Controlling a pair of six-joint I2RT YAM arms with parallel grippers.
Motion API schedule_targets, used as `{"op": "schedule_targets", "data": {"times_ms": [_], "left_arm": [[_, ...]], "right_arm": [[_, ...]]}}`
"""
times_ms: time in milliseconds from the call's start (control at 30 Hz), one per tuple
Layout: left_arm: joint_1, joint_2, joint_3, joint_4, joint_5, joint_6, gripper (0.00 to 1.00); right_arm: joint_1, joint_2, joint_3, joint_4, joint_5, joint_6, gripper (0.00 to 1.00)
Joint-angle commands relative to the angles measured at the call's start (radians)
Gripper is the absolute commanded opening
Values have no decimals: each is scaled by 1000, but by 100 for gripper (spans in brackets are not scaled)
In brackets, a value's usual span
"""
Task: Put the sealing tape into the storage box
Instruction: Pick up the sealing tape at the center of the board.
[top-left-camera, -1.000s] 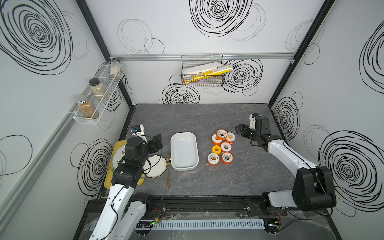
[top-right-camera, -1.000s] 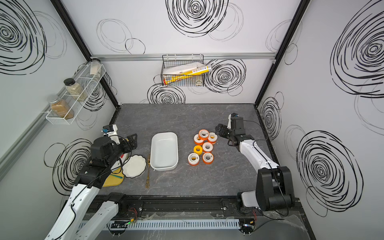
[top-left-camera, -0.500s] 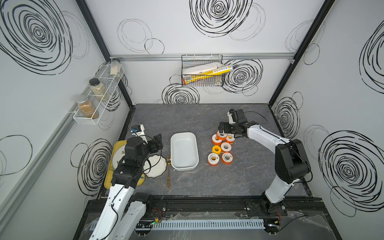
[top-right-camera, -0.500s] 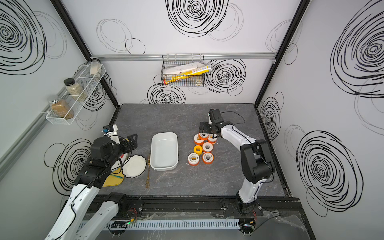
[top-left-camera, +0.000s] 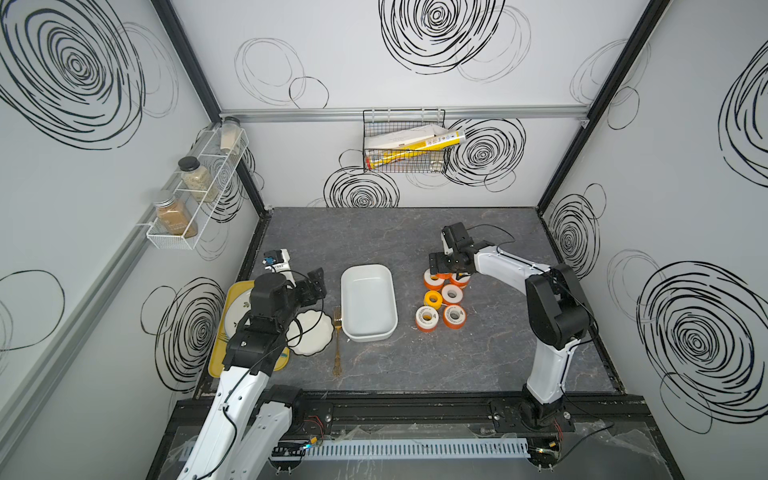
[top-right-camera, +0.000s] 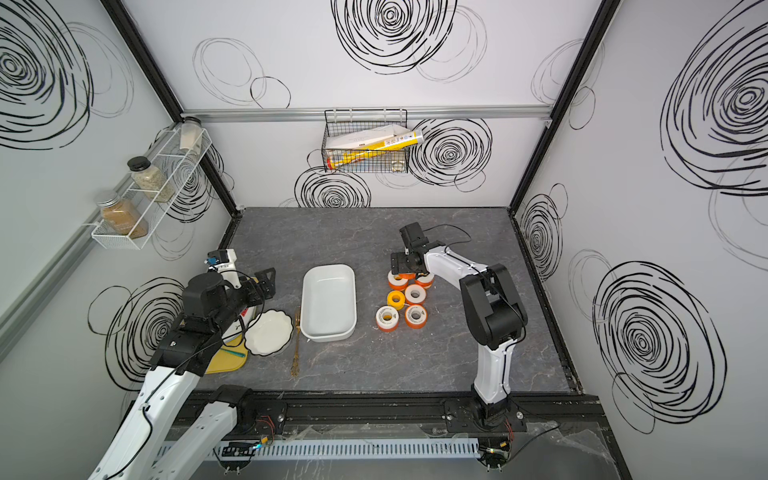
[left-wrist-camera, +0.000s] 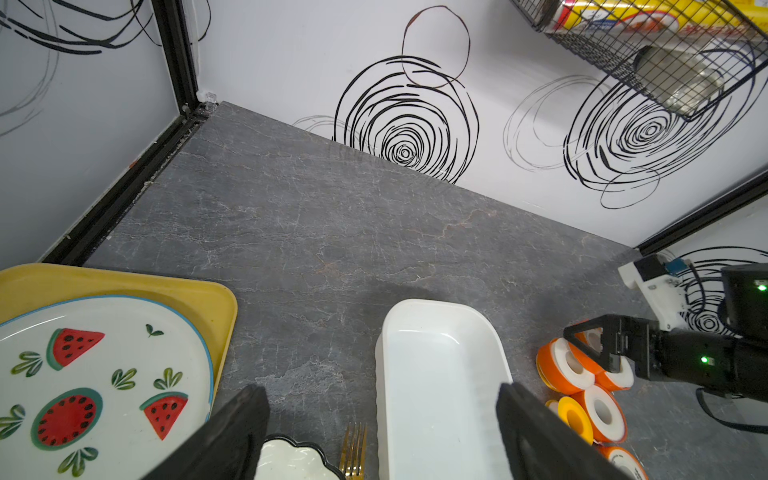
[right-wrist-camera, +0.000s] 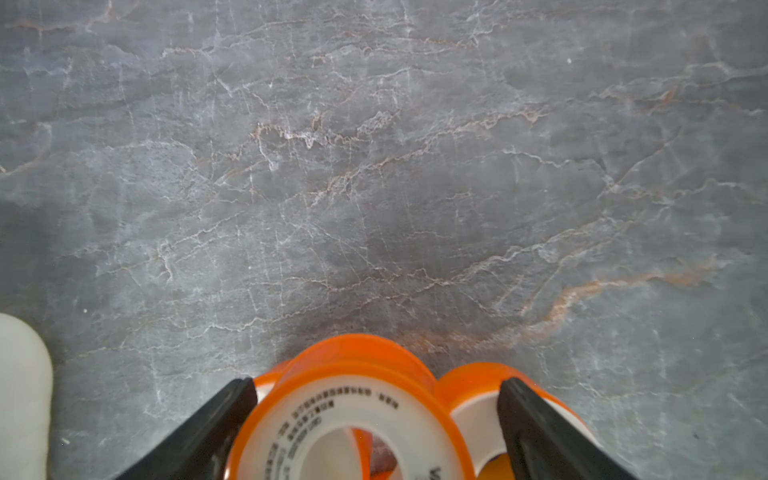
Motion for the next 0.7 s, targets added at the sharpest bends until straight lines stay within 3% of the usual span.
{"op": "schedule_targets", "data": {"times_ms": [0, 500, 667], "left_arm": [[4, -4, -10, 31, 12, 14, 92], [4, -2, -11, 33, 15, 12, 92], [4, -3, -11, 33, 15, 12, 92]], "right_arm": [[14, -3, 12, -44, 27, -5, 91], [36, -78, -24, -60, 43, 5, 64], [37, -116, -27, -62, 43, 10, 62]]}}
